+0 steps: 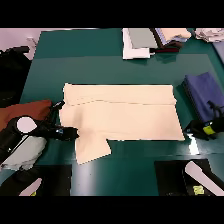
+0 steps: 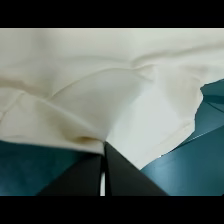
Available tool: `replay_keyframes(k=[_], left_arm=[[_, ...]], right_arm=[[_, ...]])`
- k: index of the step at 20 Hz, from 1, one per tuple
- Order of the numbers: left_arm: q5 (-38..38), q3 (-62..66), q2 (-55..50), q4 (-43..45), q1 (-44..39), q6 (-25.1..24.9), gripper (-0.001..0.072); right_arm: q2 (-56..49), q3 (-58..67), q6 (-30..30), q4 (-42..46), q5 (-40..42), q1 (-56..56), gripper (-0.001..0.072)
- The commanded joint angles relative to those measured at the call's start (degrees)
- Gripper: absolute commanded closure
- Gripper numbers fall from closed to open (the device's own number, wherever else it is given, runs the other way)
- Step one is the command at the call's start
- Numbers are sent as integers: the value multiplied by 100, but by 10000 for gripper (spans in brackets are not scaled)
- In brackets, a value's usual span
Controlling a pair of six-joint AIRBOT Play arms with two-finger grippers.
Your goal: Fold the shirts.
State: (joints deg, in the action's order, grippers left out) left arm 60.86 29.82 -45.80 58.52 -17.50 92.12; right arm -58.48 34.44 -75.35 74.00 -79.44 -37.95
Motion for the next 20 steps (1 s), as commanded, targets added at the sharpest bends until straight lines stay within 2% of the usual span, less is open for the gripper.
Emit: replay_keyframes(k=[1, 2, 4, 7, 8, 10, 12, 16, 18, 20], left_arm=[[-22, 24, 4, 35, -2, -4, 678], [-22, 24, 4, 37, -2, -4, 678], [-11, 24, 4, 72, -2, -7, 678], [389, 35, 4, 299, -2, -66, 679], [586, 74, 11, 426, -2, -61, 679], [857, 144, 315, 708, -2, 74, 680], [1231, 162, 831, 1043, -2, 420, 680], [2155, 216, 1488, 968, -2, 586, 679], [2074, 455, 1471, 1016, 0, 586, 679], [1648, 743, 1294, 1178, -2, 555, 679]], right_arm=[[-251, -466, 9, -363, 323, 177, 209], [-302, -452, 4, -511, 461, 398, 236], [-361, -293, 0, -597, 623, 922, 361], [-348, 116, 2, -337, 527, 1681, 634], [-326, 260, 0, -203, 411, 1884, 691], [-96, 518, -2, 151, 149, 2245, 692], [317, 660, -11, 470, -149, 2402, 692], [1244, 702, -22, 992, -649, 2376, 692], [1482, 713, -24, 1008, -625, 2376, 692], [1427, 824, -118, 984, -608, 2385, 692]])
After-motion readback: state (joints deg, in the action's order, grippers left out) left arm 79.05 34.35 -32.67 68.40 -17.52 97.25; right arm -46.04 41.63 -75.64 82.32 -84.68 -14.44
